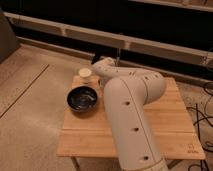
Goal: Place the white sponge in the ceramic bowl
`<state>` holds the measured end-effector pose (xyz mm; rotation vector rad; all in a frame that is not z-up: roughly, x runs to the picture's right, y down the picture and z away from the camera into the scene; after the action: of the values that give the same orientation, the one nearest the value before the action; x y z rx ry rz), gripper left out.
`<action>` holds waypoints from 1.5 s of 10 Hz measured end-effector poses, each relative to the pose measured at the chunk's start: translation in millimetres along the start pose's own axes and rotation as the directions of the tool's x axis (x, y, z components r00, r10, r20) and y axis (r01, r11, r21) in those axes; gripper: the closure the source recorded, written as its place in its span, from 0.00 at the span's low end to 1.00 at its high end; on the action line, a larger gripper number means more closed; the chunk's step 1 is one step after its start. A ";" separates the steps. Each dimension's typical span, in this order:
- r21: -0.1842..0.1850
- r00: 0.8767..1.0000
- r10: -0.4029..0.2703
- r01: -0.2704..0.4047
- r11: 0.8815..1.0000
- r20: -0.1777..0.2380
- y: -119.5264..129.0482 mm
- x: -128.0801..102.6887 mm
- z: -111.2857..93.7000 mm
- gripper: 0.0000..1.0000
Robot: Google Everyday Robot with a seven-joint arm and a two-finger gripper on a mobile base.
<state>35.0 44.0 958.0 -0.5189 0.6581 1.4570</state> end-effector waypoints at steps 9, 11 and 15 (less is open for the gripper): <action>-0.062 0.928 -0.015 0.041 0.997 0.371 24.2 -29.4 -141.4 1.00; -0.055 0.911 -0.063 0.094 0.994 0.408 51.2 -20.6 -155.6 1.00; -0.035 0.887 -0.141 0.174 0.984 0.439 102.0 -1.7 -164.7 1.00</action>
<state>-81.8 -63.7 847.1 -0.2776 0.2001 1.3837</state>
